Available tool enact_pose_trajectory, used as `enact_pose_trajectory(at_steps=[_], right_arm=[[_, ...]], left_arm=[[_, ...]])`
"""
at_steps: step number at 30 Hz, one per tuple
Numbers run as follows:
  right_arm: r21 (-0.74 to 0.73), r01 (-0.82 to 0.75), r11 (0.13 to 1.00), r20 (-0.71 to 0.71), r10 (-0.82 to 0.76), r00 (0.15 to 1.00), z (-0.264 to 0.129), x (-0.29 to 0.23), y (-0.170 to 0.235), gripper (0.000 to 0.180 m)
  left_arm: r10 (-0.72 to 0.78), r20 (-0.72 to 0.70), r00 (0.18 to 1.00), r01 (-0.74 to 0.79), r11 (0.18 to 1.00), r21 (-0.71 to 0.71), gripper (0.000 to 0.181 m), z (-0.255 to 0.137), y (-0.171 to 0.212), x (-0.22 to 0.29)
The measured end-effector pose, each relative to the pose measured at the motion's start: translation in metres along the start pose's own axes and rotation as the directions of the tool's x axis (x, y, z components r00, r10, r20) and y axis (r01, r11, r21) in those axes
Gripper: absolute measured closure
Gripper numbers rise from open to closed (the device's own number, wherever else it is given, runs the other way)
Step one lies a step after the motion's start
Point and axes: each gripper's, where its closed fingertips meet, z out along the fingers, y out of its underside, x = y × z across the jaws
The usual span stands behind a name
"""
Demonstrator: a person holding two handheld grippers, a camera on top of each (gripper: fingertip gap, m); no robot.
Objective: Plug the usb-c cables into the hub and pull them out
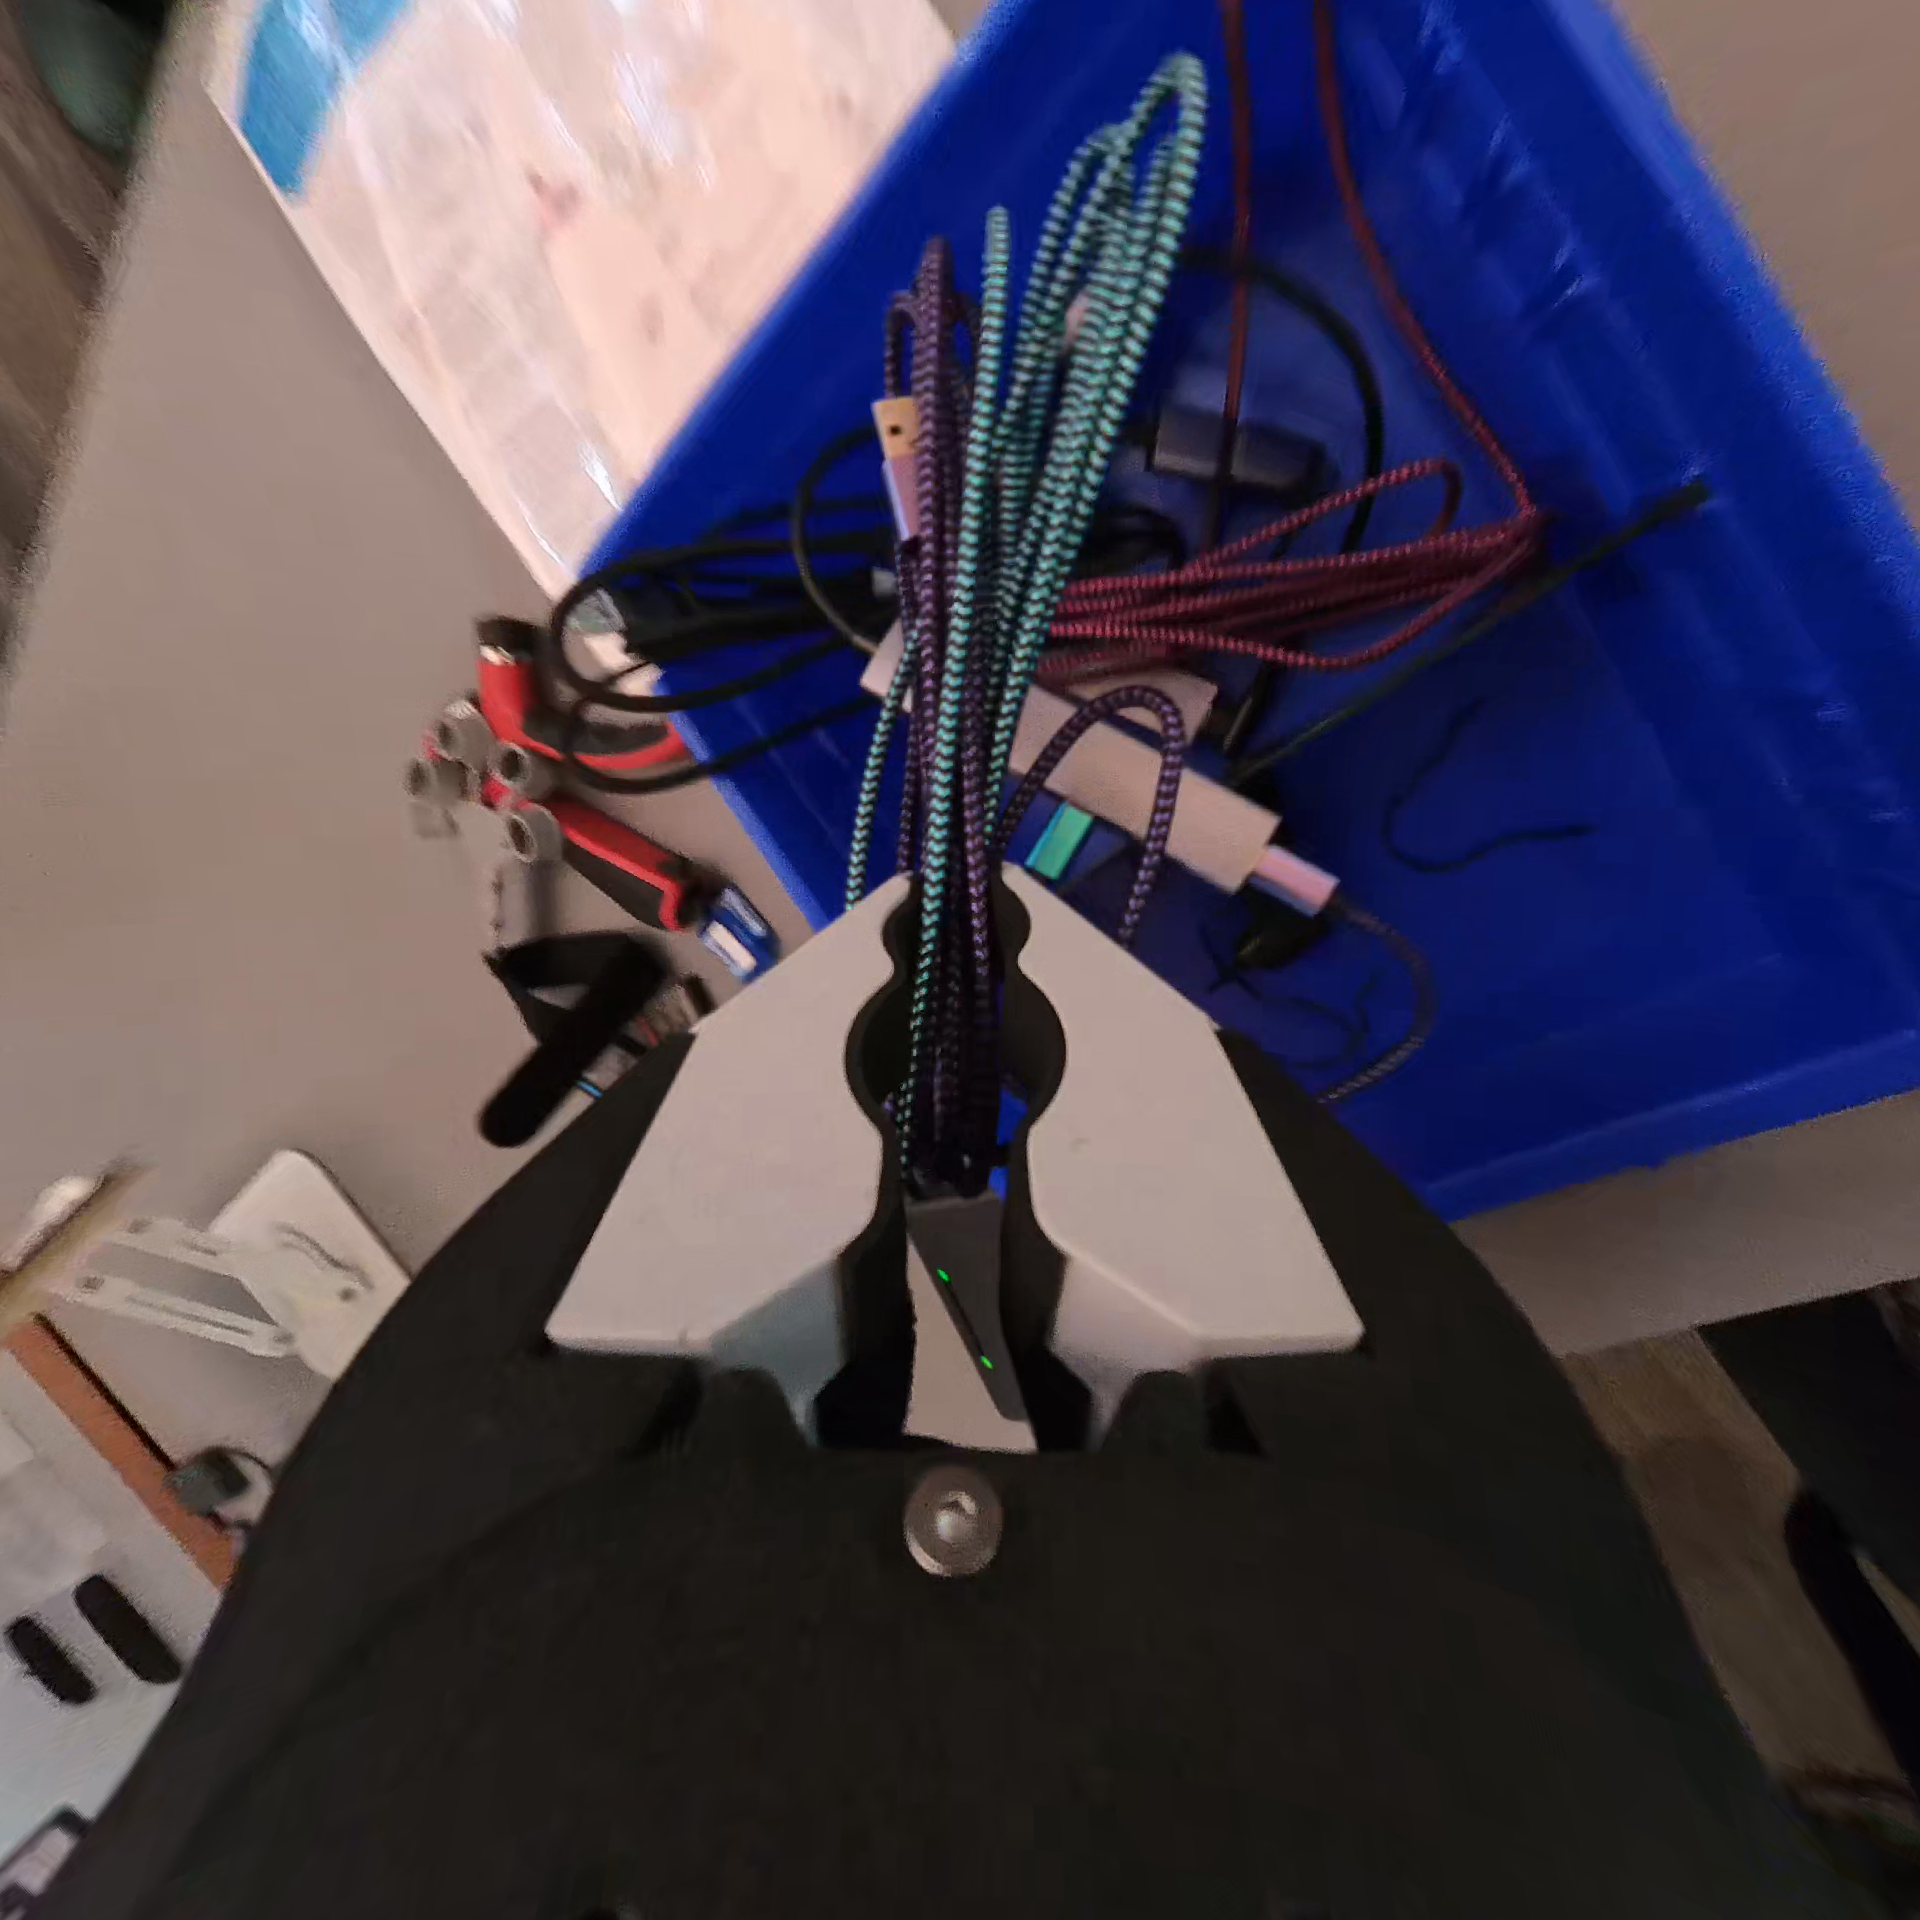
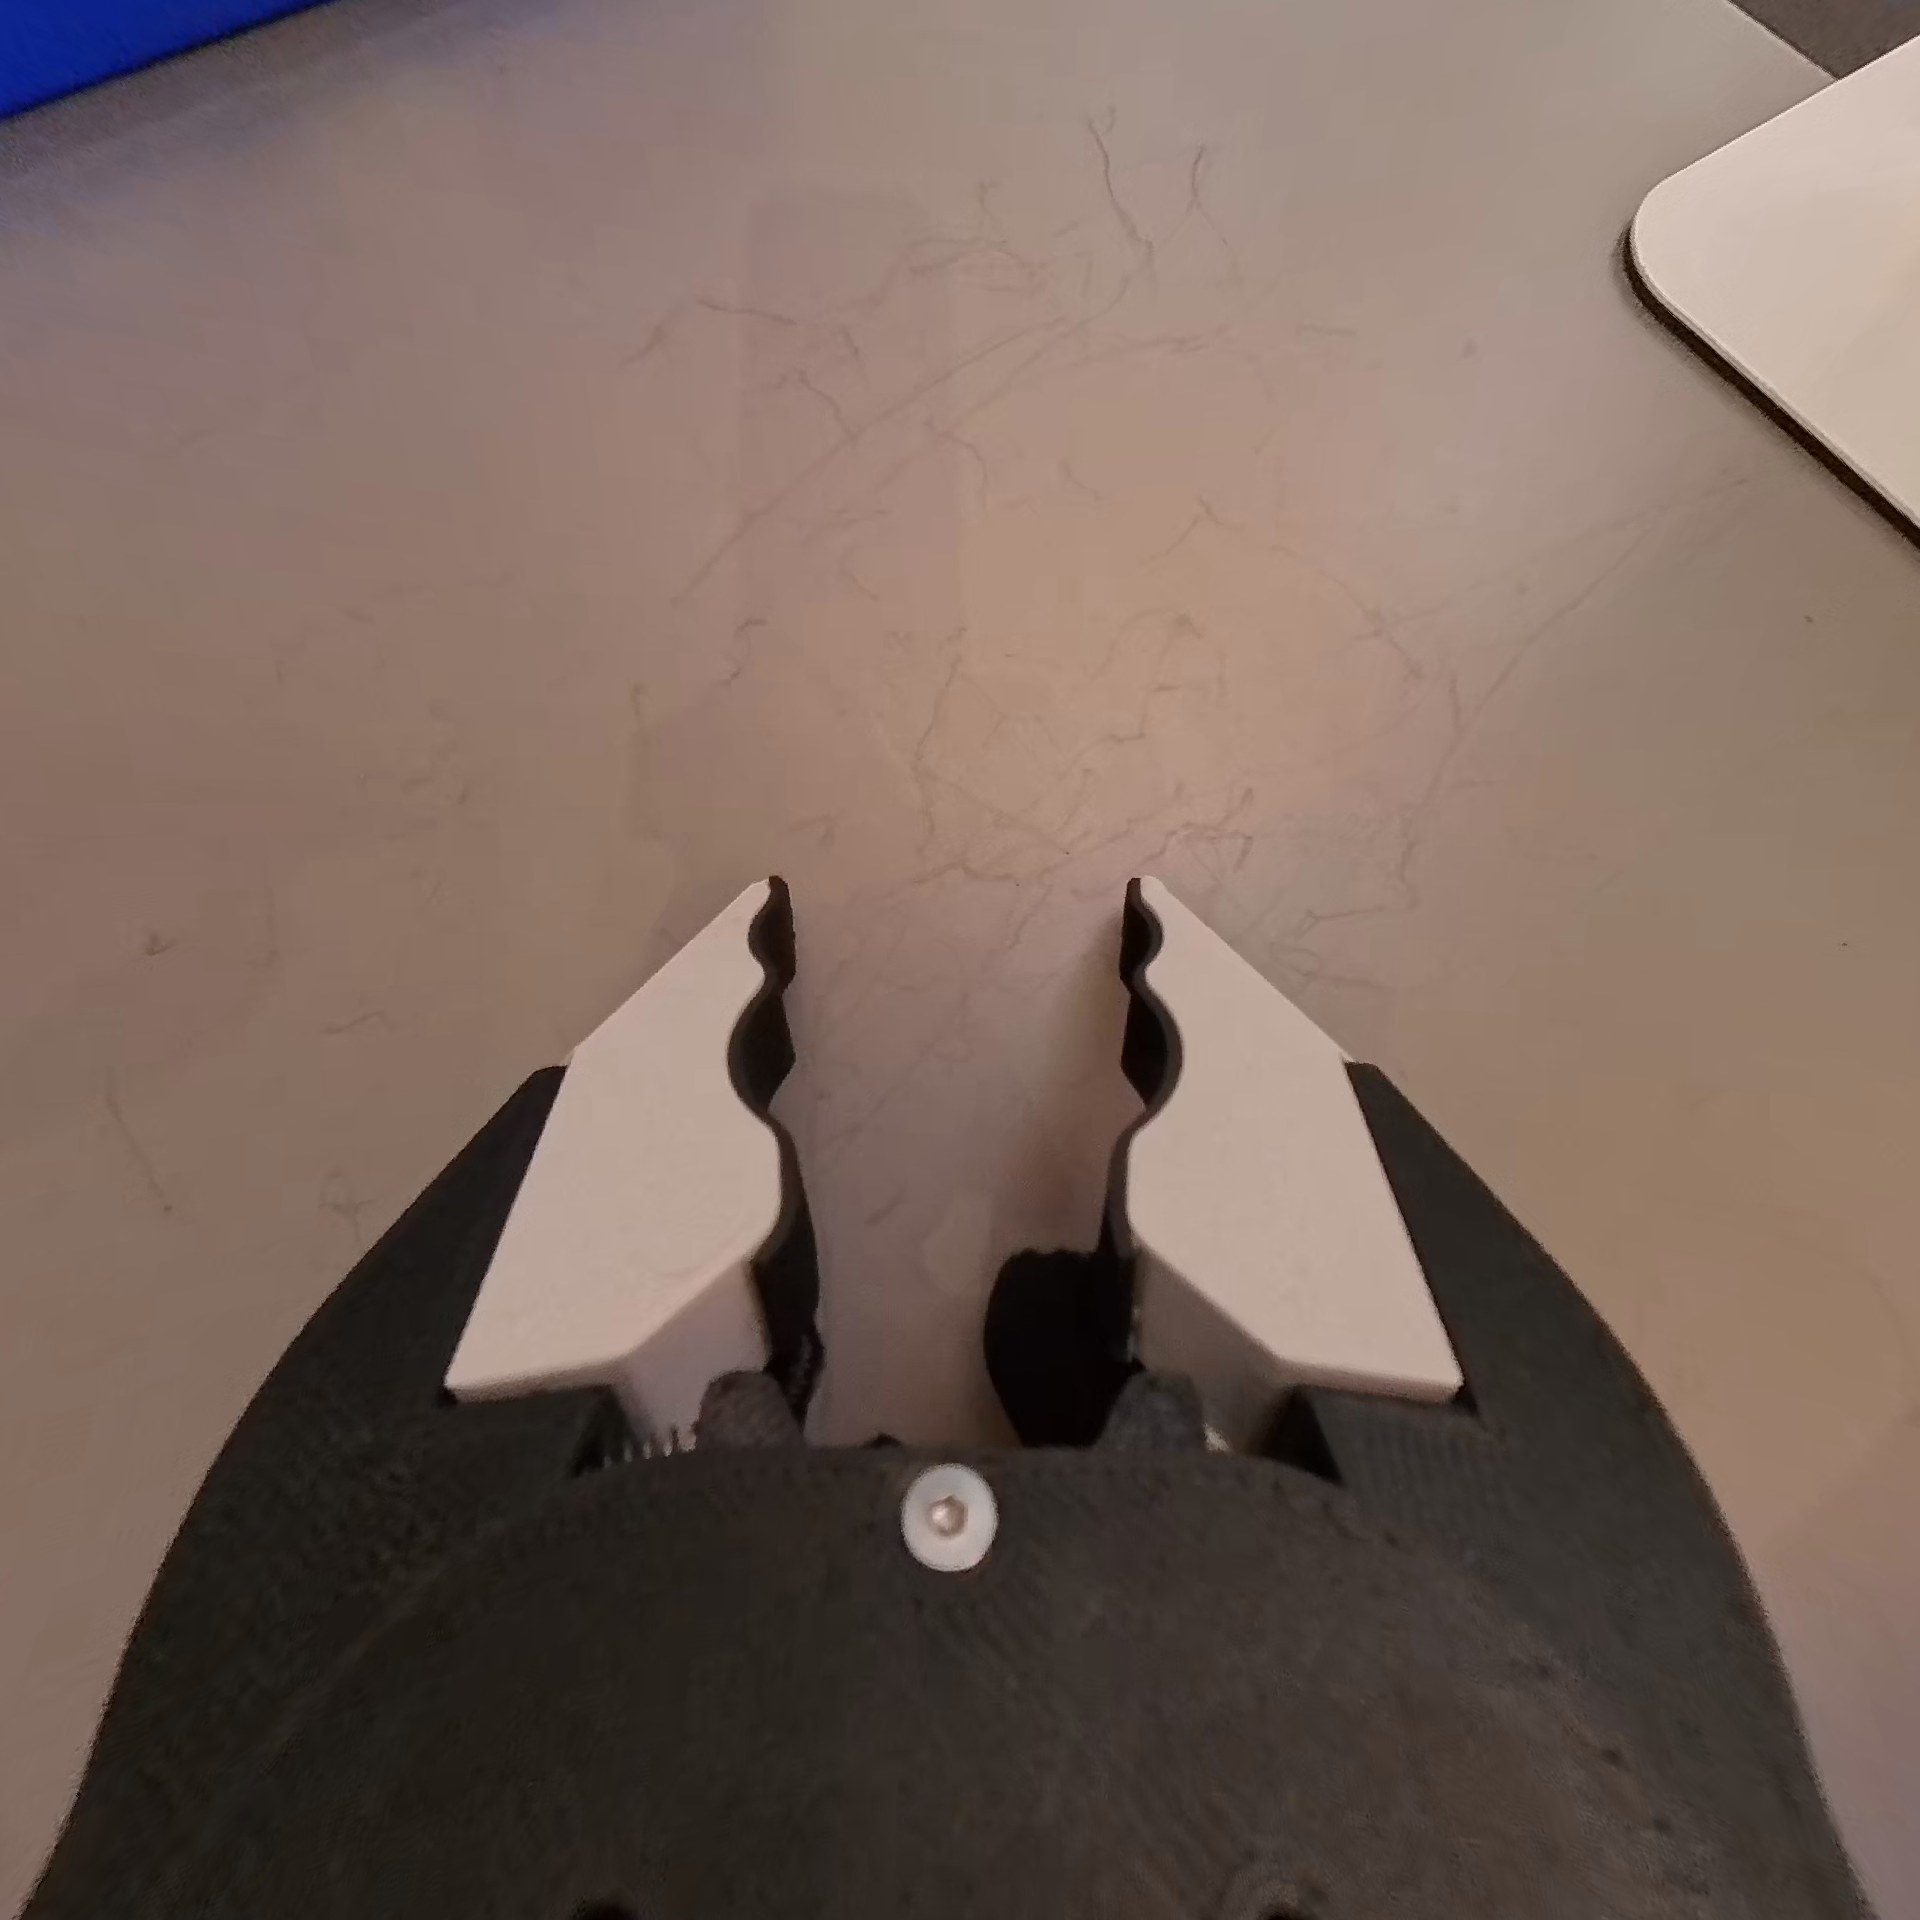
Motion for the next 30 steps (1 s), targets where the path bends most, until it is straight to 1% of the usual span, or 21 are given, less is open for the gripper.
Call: enact_pose_trajectory(at_steps=[3,4,6,7,9,12,14,16,17,20,21,22,23,24,25,27,30], right_arm=[[0.000,0.000,1.000,0.001,0.000,1.000,0.000,0.000,0.000,0.118],[0.001,0.000,1.000,0.000,0.000,1.000,0.000,0.000,0.000,0.118],[0.001,-0.001,1.000,0.001,0.001,1.000,0.000,0.000,0.000,0.118],[0.001,-0.001,1.000,0.001,0.001,1.000,0.000,0.000,0.000,0.118],[0.004,-0.002,1.000,0.001,0.002,1.000,0.000,0.000,-0.001,0.118],[0.003,-0.001,1.000,0.003,0.001,1.000,0.000,0.000,-0.001,0.118],[0.003,-0.001,1.000,0.006,0.001,1.000,0.000,-0.001,-0.001,0.118],[0.005,-0.001,1.000,0.010,0.001,1.000,0.000,-0.001,-0.001,0.118],[0.006,-0.002,1.000,0.012,0.002,1.000,0.000,-0.001,-0.001,0.118],[0.014,-0.005,1.000,0.017,0.004,1.000,-0.001,-0.001,-0.002,0.118],[0.017,-0.005,1.000,0.019,0.005,1.000,-0.001,-0.001,-0.002,0.118],[0.020,-0.006,1.000,0.021,0.006,1.000,-0.002,-0.002,-0.003,0.118],[0.022,-0.007,1.000,0.023,0.006,1.000,-0.002,-0.002,-0.003,0.117],[0.023,-0.007,1.000,0.026,0.007,1.000,-0.002,-0.002,-0.003,0.117],[0.024,-0.008,1.000,0.029,0.007,1.000,-0.002,-0.002,-0.003,0.117],[0.028,-0.009,1.000,0.035,0.008,0.999,-0.003,-0.003,-0.004,0.117],[0.034,-0.014,0.999,0.045,0.013,0.999,-0.003,-0.003,-0.004,0.117]], left_arm=[[-0.053,-0.087,0.995,0.049,0.998,-0.048,0.172,0.022,0.006,0.007],[-0.079,-0.121,0.990,0.070,0.994,-0.078,0.169,0.027,0.008,0.010],[-0.128,-0.179,0.975,0.113,0.989,-0.091,0.162,0.036,0.004,0.013],[-0.155,-0.207,0.966,0.139,0.986,-0.093,0.157,0.039,0.001,0.014],[-0.198,-0.260,0.945,0.179,0.979,-0.094,0.135,0.040,-0.006,0.018],[-0.261,-0.315,0.912,0.219,0.962,-0.163,0.112,0.042,-0.008,0.026],[-0.302,-0.327,0.896,0.236,0.945,-0.225,0.104,0.049,-0.006,0.032],[-0.367,-0.324,0.872,0.260,0.908,-0.328,0.090,0.061,0.001,0.038],[-0.394,-0.342,0.853,0.267,0.893,-0.361,0.090,0.065,0.001,0.043],[-0.483,-0.393,0.782,0.306,0.848,-0.433,0.092,0.075,-0.003,0.053],[-0.506,-0.418,0.754,0.318,0.839,-0.441,0.098,0.076,-0.007,0.055],[-0.518,-0.433,0.738,0.334,0.838,-0.432,0.114,0.078,-0.012,0.054],[-0.526,-0.433,0.732,0.350,0.836,-0.424,0.125,0.081,-0.015,0.052],[-0.532,-0.440,0.723,0.356,0.833,-0.423,0.133,0.083,-0.016,0.052],[-0.538,-0.446,0.716,0.360,0.831,-0.424,0.134,0.084,-0.017,0.053],[-0.530,-0.445,0.722,0.372,0.839,-0.396,0.139,0.083,-0.018,0.050],[-0.491,-0.426,0.760,0.383,0.868,-0.315,0.147,0.074,-0.022,0.042]])
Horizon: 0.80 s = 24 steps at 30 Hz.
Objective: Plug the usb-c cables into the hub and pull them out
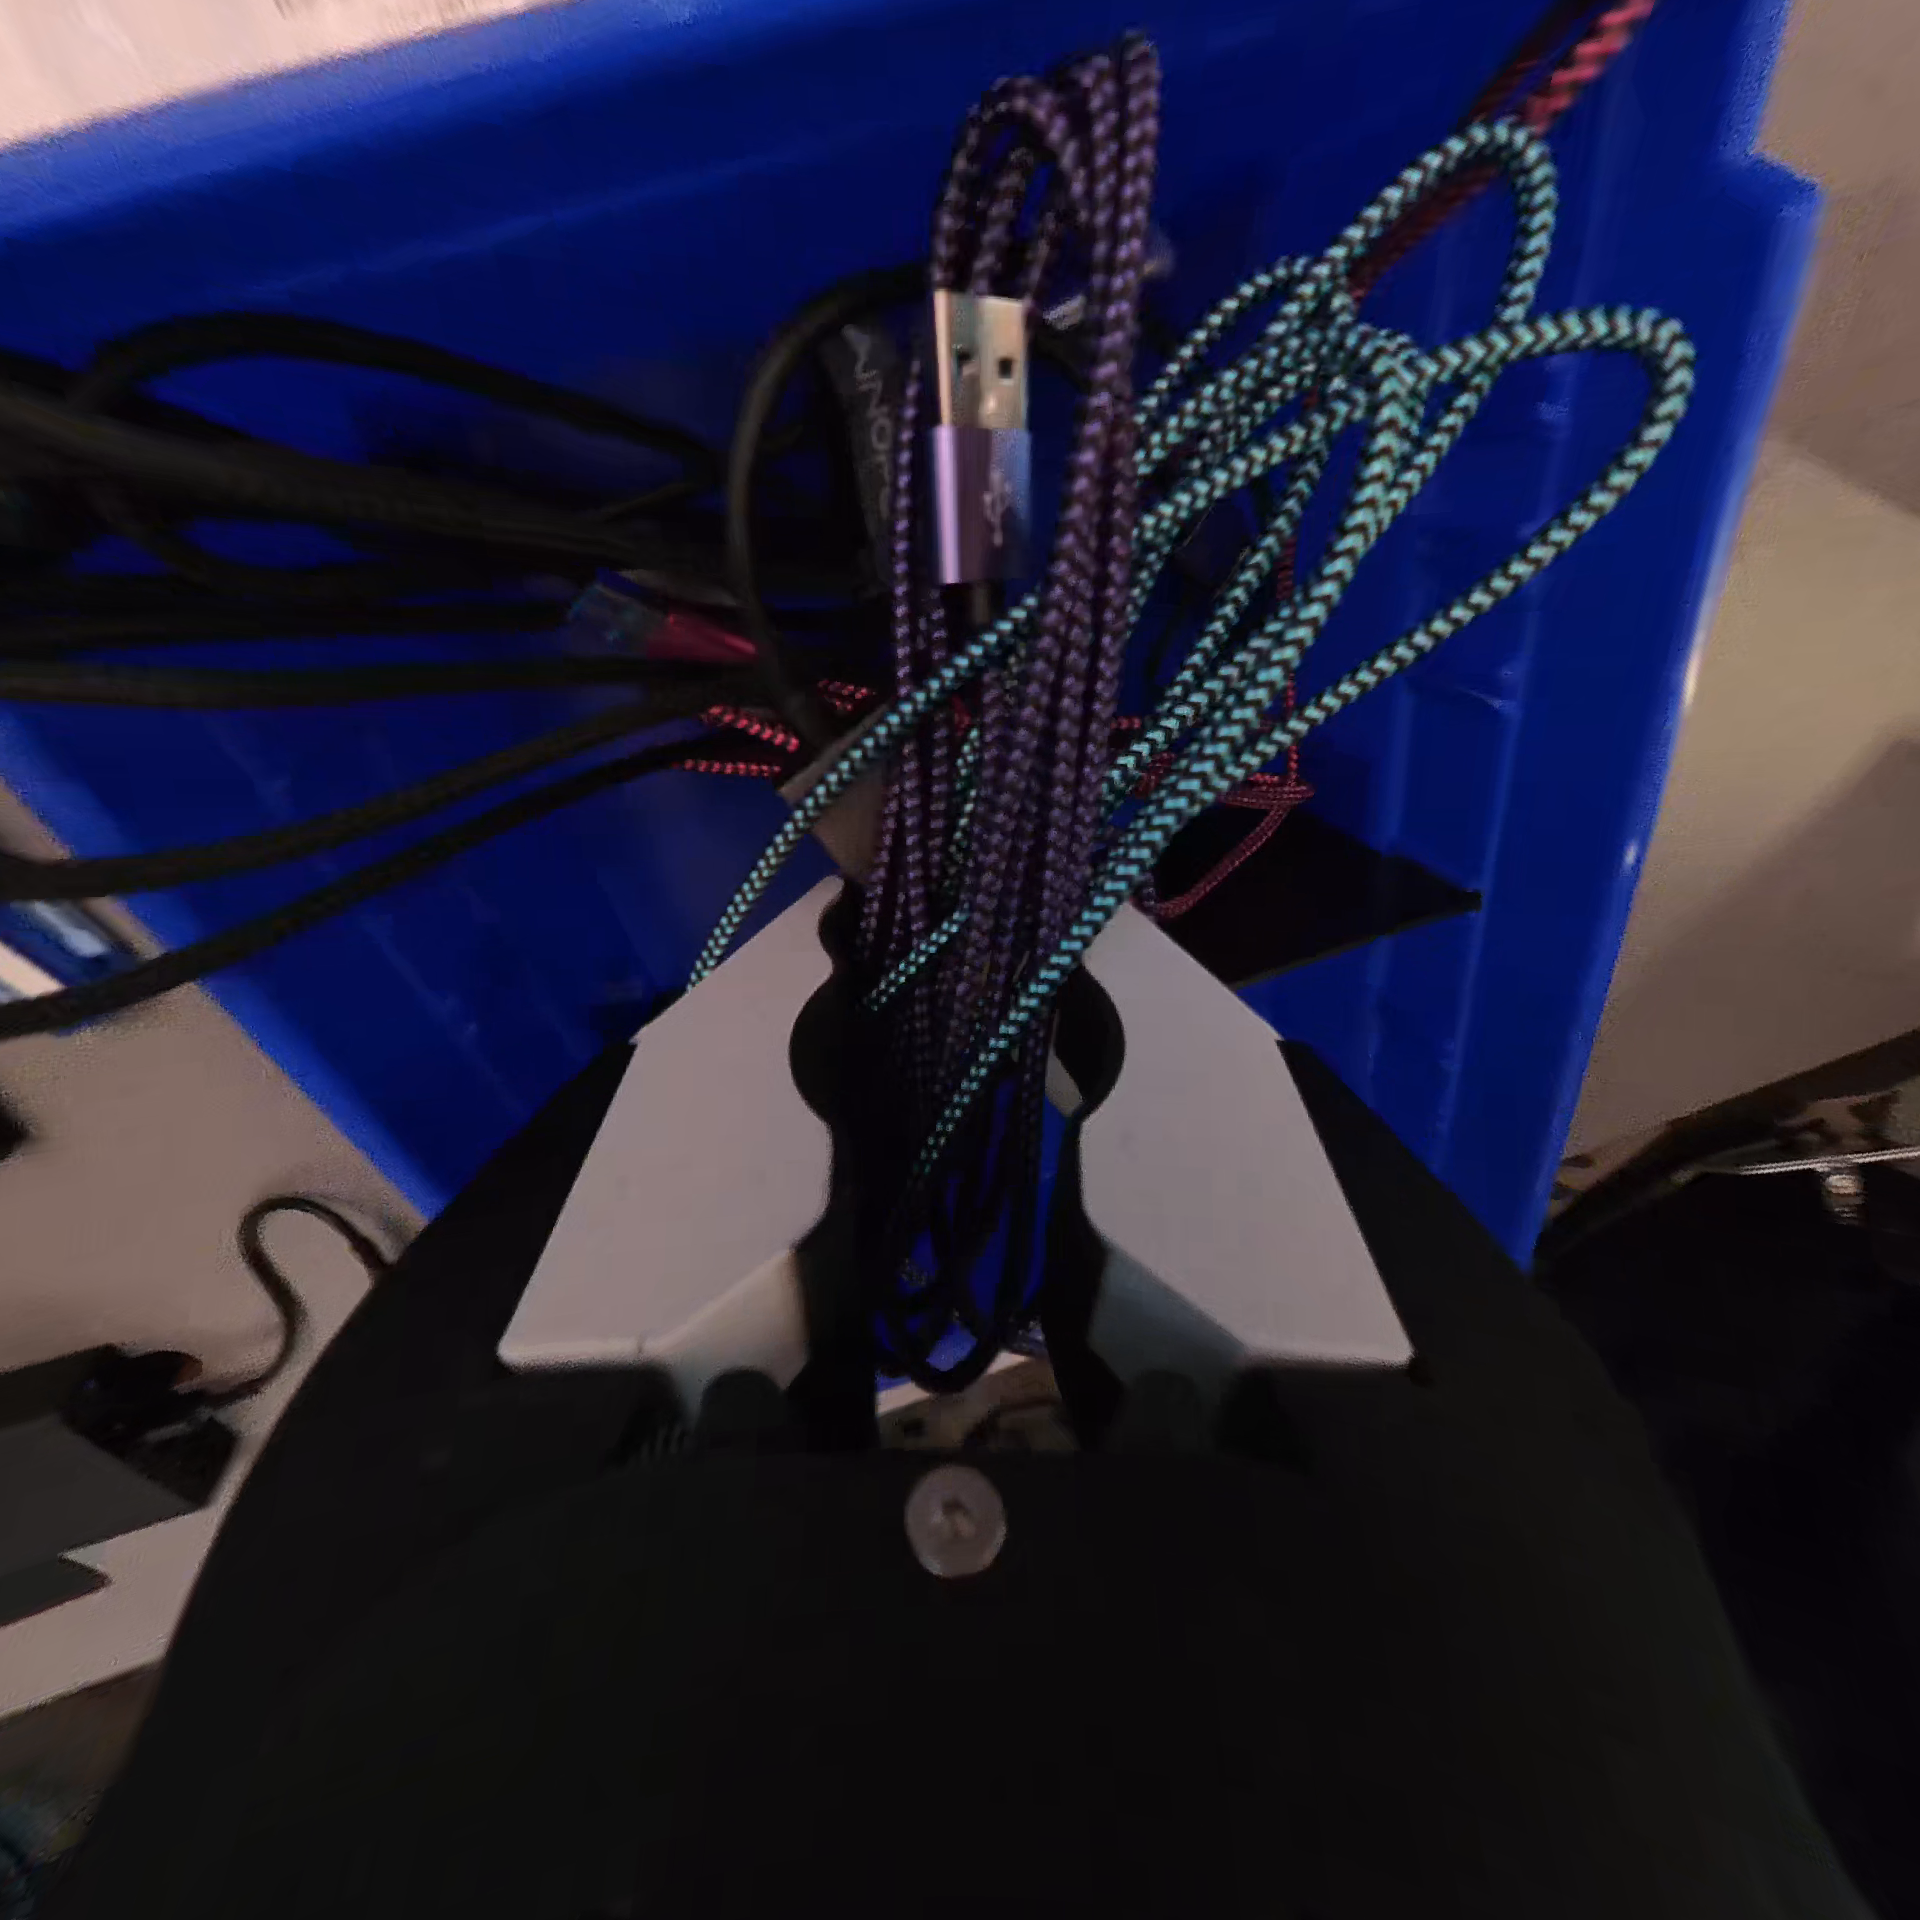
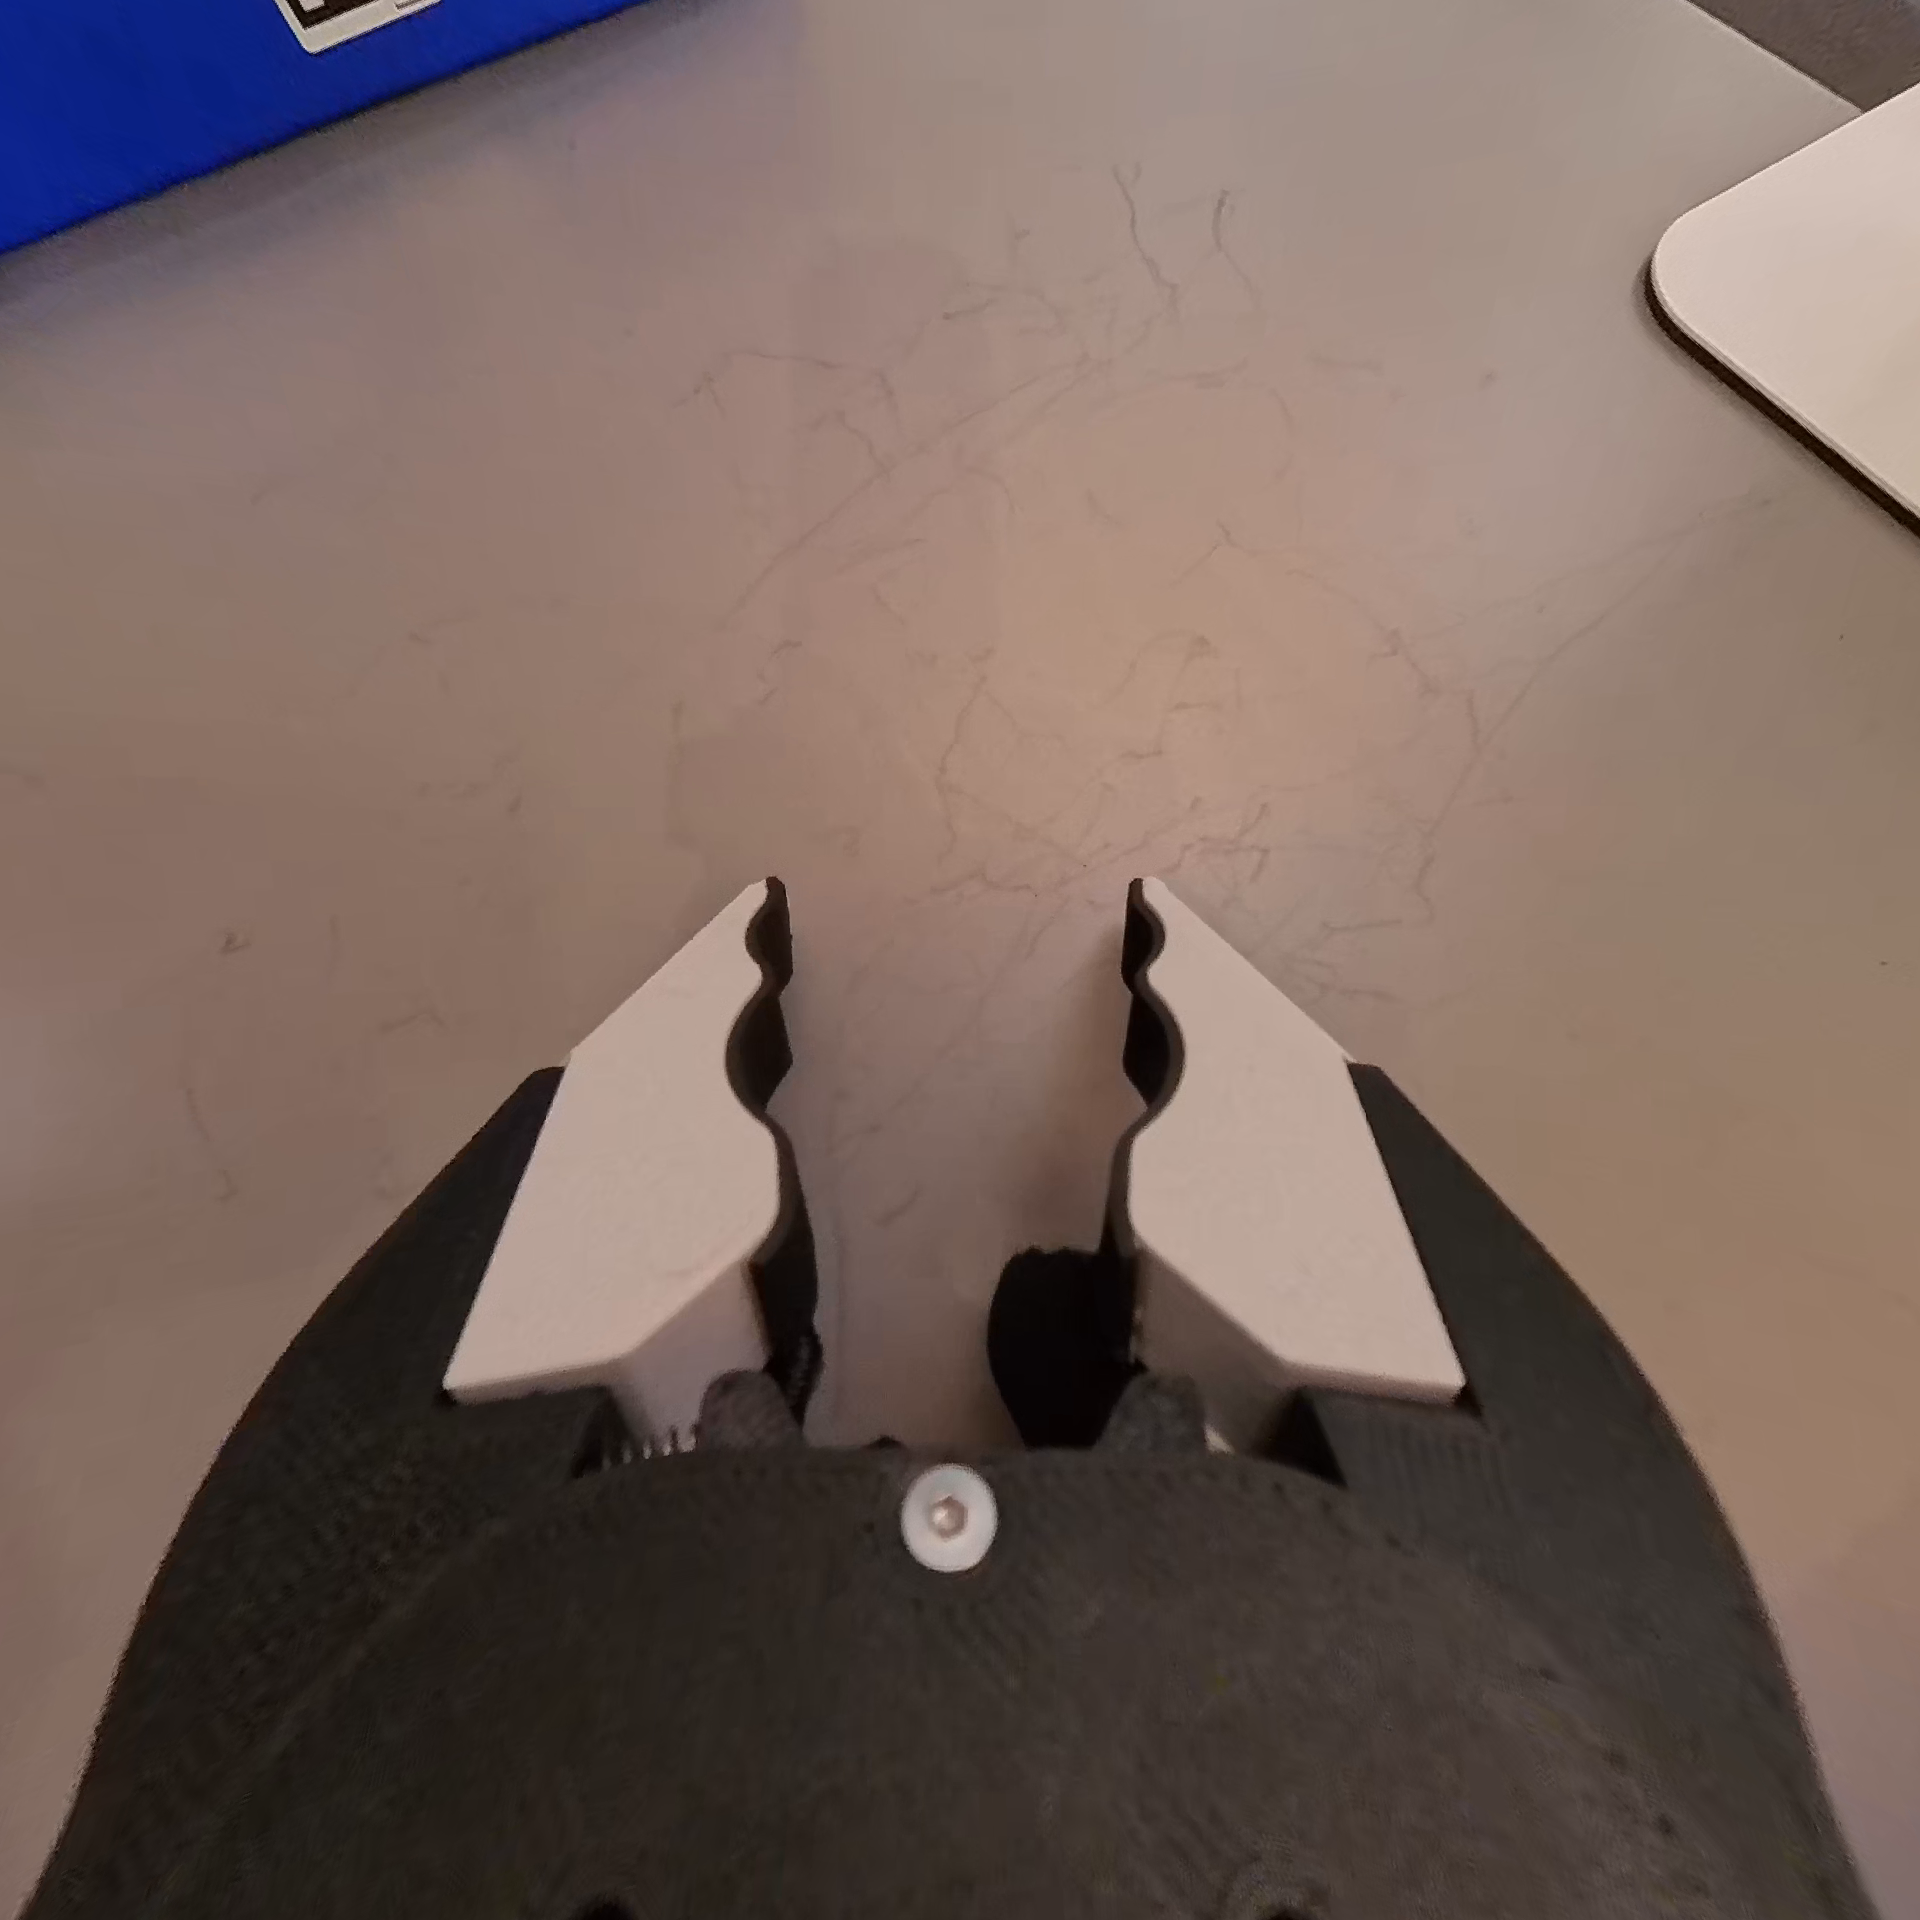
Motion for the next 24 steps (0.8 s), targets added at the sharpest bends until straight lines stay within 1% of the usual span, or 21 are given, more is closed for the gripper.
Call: enact_pose_trajectory(at_steps=[2,5,7,9,12,17,21,24], right_arm=[[0.004,-0.004,1.000,0.005,0.004,1.000,0.000,0.000,-0.001,0.117],[0.006,-0.008,1.000,0.010,0.008,1.000,-0.001,0.000,-0.001,0.117],[0.006,-0.007,1.000,0.010,0.007,1.000,-0.001,0.000,-0.001,0.117],[0.007,-0.007,1.000,0.010,0.007,1.000,-0.001,0.000,-0.001,0.117],[0.006,-0.007,1.000,0.008,0.007,1.000,-0.001,0.000,-0.001,0.117],[0.004,-0.006,1.000,0.007,0.006,1.000,-0.001,0.000,-0.001,0.117],[0.019,-0.017,1.000,0.012,0.016,1.000,-0.002,0.000,-0.002,0.116],[0.088,-0.076,0.993,0.040,0.073,0.997,-0.010,0.004,-0.011,0.115]], left_arm=[[0.036,0.035,0.999,-0.038,0.998,0.051,0.151,-0.012,0.000,0.002],[0.088,0.076,0.993,-0.095,0.990,0.100,0.153,-0.029,0.003,0.006],[0.135,0.075,0.988,-0.145,0.979,0.140,0.153,-0.043,0.004,0.012],[0.128,0.102,0.986,-0.147,0.969,0.198,0.154,-0.060,0.002,0.010],[0.137,0.075,0.988,-0.154,0.937,0.313,0.154,-0.089,-0.003,0.017],[0.183,0.137,0.974,-0.226,0.857,0.463,0.155,-0.149,-0.012,0.032],[0.266,0.160,0.951,-0.311,0.802,0.510,0.154,-0.184,-0.020,0.072],[0.390,0.168,0.905,-0.420,0.762,0.492,0.155,-0.184,-0.030,0.120]])
